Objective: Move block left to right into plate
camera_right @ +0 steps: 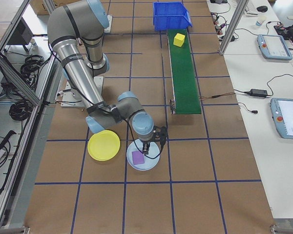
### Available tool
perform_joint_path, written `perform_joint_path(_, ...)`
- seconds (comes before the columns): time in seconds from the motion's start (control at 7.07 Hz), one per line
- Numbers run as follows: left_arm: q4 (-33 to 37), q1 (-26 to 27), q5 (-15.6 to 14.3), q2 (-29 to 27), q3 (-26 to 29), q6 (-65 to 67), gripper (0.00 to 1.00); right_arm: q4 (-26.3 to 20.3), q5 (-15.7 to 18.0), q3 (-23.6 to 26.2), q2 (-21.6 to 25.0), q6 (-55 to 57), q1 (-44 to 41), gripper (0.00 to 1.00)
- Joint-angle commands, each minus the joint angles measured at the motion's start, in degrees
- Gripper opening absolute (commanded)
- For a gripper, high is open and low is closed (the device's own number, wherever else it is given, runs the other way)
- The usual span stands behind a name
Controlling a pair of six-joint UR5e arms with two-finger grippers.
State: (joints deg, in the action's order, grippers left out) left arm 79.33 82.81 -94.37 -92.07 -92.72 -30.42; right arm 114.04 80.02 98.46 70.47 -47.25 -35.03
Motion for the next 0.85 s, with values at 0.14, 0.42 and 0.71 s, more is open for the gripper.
perform_joint_path(0.14,0.0,1.2,0.0,0.1,0.1,12.6,1.0,-0.7,-8.4,-0.4,1.1,21.6,-14.6,1.0)
perform_joint_path(0.42,0.5,1.2,-0.6,0.2,0.6,17.2,1.0,-0.3,-11.0,-0.7,1.2,30.2,-21.9,1.0)
perform_joint_path(0.71,0.7,1.2,-0.7,0.3,0.3,26.4,1.0,5.3,-11.9,-3.0,-0.9,36.7,-26.6,1.0)
